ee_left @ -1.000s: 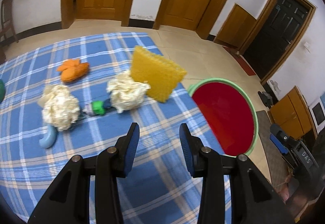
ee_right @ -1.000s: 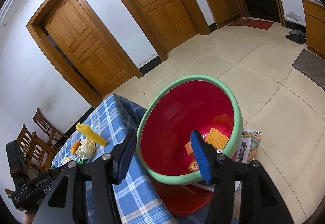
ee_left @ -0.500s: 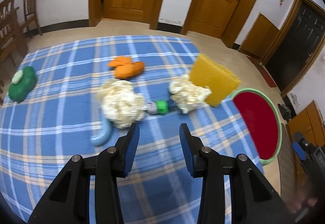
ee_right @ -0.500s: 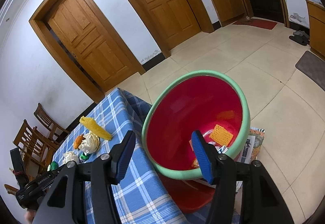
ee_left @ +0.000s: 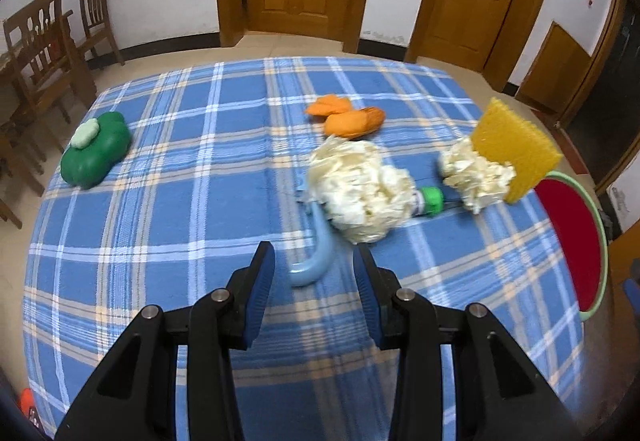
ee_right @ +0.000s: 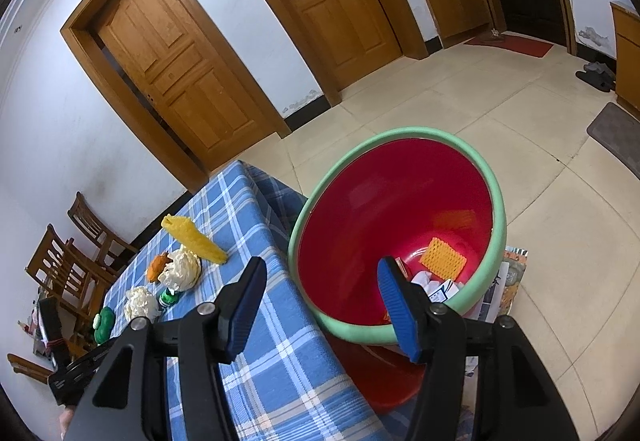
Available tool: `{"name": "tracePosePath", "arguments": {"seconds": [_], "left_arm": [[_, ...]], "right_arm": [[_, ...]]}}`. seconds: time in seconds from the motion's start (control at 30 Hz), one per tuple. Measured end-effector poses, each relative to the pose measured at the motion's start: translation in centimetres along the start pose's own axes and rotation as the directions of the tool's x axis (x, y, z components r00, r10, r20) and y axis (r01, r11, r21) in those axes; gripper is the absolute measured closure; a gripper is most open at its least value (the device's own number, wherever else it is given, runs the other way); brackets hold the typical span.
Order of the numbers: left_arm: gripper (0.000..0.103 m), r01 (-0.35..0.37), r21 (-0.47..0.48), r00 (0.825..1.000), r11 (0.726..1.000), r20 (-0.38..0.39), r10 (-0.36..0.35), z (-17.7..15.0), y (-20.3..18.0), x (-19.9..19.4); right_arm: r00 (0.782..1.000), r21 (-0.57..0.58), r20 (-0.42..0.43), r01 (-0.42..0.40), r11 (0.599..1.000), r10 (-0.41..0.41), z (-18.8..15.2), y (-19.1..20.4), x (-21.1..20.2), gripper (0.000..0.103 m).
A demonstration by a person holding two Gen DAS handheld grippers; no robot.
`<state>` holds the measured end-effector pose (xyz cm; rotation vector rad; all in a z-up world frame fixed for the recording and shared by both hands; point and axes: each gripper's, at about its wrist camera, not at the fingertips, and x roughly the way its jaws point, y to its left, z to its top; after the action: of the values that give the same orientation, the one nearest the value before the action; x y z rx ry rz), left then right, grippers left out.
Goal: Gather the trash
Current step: 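Grasp the blue curved plastic piece with the left gripper while the right gripper grasps the yellow foam block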
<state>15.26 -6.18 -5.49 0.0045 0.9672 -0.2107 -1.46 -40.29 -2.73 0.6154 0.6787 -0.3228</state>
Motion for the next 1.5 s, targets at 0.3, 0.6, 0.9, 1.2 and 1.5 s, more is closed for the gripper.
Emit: {"name": "tracePosePath", "arguments": {"seconds": [0.3, 0.6, 0.9, 1.2, 1.5], "left_arm": [[0.062, -0.002, 0.003, 1.0, 1.0, -0.023, 0.002, 0.3, 0.5, 2.1], [0.063, 0.009, 0.023, 1.0, 1.0, -0.019, -0.009, 1.0, 0.6, 3.2], [0.063, -0.004, 0.049, 1.0, 0.999, -0.001, 0.005, 1.1, 0.8, 3.2], [0.091, 0.085, -0.053, 0.996, 0.995, 0.026, -0.083, 1.3, 3.6, 3.1], [0.091, 0.146, -0.127, 0.987, 0.981, 0.081, -0.136, 1.5, 5.7, 1.9]], "right_arm": [[1.0, -0.017, -0.017, 0.01, 1.0, -0.011, -0.2, 0.7, 0.2, 0.042], [0.999, -0.067, -0.029, 0.015, 0.998, -0.017, 0.0, 2.7, 0.9, 0.042], [0.998, -0.153, -0.062, -0.025, 0.988, 0.016, 0.2, 6.7, 3.0, 0.038], [0.993, -0.195, -0.108, -0.072, 0.978, 0.051, 0.1, 10.3, 6.6, 0.036], [0.99, -0.23, -0.13, -0.091, 0.969, 0.062, 0.8, 12.8, 10.6, 0.035]]}}
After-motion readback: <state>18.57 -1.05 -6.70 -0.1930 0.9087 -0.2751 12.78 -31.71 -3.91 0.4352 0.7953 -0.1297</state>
